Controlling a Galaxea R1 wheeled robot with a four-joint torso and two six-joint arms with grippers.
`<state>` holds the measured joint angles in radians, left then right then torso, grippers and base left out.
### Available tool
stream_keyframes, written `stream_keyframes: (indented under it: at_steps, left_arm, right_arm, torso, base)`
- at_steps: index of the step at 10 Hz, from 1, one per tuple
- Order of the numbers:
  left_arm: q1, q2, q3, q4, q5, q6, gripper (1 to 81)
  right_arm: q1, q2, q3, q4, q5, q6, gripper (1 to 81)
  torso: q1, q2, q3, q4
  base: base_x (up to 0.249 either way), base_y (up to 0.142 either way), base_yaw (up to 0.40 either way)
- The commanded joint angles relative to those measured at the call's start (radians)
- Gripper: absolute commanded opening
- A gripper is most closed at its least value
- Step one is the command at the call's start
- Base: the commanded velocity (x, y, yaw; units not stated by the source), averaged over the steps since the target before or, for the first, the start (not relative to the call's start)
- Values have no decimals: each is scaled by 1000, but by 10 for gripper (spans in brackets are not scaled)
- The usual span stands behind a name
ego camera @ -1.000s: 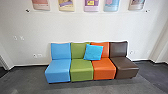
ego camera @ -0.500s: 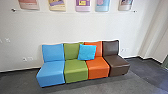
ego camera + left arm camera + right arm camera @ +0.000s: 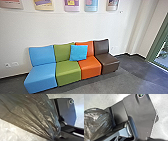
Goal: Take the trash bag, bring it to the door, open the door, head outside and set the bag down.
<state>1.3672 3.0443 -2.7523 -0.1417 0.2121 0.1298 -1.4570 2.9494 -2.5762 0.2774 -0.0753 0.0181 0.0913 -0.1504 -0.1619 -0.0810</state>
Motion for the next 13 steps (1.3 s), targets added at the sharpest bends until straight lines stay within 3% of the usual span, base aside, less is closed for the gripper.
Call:
stream_keyframes:
  at_steps: [1, 13]
  left_arm:
    - [-55, -2, -1, 2, 73, 4, 10]
    - [-49, -1, 0, -1, 62, 5, 10]
  right_arm:
    - [45, 9, -7, -11, -69, -6, 811]
    - [45, 12, -24, -32, -69, -6, 811]
  torso:
    - [0, 0, 0, 0]
    - [0, 0, 0, 0]
  base:
    - [0, 0, -283]
    - [0, 0, -305]
